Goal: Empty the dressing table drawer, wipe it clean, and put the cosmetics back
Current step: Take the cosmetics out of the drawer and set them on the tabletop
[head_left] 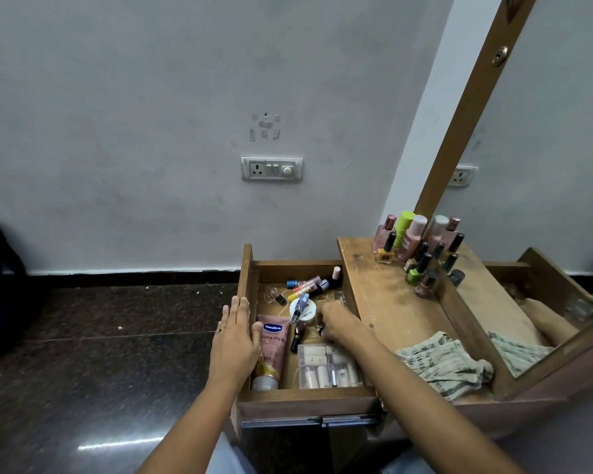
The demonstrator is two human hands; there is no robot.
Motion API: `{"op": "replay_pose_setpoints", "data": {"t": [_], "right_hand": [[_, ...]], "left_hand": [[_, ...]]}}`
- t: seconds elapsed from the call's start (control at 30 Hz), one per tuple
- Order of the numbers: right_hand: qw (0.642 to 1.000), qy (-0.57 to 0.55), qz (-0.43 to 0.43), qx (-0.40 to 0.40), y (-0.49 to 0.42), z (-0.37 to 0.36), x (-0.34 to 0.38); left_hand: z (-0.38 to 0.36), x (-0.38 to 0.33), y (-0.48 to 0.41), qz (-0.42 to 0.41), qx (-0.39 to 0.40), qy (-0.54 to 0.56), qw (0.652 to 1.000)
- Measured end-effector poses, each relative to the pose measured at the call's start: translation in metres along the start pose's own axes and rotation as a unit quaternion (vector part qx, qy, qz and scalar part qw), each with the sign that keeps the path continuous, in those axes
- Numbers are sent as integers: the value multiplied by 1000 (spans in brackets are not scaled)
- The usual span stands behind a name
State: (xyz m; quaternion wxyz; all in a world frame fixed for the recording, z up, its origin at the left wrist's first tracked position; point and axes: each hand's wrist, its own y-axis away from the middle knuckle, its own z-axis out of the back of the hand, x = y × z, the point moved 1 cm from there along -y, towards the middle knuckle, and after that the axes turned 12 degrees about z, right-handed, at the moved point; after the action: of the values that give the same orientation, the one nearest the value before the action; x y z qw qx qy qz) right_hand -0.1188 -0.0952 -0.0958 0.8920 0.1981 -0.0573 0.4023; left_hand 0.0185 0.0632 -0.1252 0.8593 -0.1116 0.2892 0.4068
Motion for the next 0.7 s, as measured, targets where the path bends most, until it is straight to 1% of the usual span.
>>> {"op": "replay_pose_setpoints", "data": {"t": [0.23,0.43,0.57,0.7], "right_hand": [[998,-65,-10,-18,-8,-7,-1],[985,-163,-25,-56,-10,-3,-6],[982,-157,-23,-100,-12,0,-5],[961,-202,28,-188,-6,17,-2]], "left_hand": [[-2,0,-2,0,0,3,1000],[-3,1,-2,4,0,1,1000],[-2,1,-2,4,0,4,1000],[-2,2,-2,2,-1,7,1000]]}}
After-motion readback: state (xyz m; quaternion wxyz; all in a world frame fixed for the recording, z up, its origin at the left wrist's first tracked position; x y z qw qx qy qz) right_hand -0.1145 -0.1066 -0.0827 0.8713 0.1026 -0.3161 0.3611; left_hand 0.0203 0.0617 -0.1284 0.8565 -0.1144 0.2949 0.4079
